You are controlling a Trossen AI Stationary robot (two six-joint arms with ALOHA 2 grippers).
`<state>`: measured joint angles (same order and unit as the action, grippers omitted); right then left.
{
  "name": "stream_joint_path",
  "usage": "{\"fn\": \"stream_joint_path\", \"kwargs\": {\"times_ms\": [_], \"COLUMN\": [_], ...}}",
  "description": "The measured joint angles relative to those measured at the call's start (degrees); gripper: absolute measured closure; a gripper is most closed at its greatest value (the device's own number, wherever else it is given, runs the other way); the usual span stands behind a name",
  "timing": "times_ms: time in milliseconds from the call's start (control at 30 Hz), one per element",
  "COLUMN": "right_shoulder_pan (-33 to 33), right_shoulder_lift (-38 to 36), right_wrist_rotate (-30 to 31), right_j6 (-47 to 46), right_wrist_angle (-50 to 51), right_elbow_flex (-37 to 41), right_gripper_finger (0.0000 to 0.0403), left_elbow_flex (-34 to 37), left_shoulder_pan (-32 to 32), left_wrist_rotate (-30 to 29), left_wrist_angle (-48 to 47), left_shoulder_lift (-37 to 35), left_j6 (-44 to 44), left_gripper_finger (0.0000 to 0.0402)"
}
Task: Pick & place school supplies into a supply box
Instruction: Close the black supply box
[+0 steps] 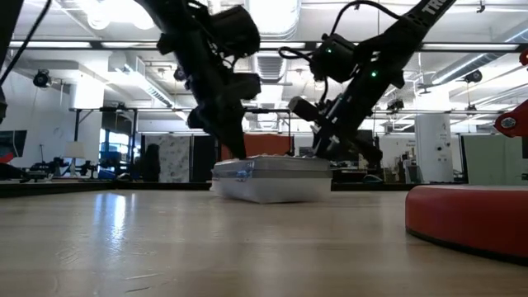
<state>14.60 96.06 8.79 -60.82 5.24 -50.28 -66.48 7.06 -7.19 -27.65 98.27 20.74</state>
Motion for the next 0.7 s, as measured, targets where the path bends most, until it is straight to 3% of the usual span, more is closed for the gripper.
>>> {"fn": "stream_joint_path", "kwargs": {"times_ms": [200,700], "right_shoulder_pan": [0.19,-0.76], "right_shoulder_lift": [2.53,4.45], "right_wrist_rotate": [-0.2,-5.87], "right_j6": [1.82,1.64], "right_wrist_angle": [0.51,1.44], "right_elbow_flex": [-1.97,-1.62], "right_gripper_finger": [0.0394,0.0394], "left_elbow_flex": [5.3,3.7], "left_shoulder_pan": [-0.4,-0.2], "left_wrist_rotate": [0.73,-0.45], "left_wrist_angle": [6.68,6.51], "left_shoulder_lift": [-1.35,-2.65], "left_j6": [4.14,2.97], "left_gripper_finger": [0.0401,0.0401]}}
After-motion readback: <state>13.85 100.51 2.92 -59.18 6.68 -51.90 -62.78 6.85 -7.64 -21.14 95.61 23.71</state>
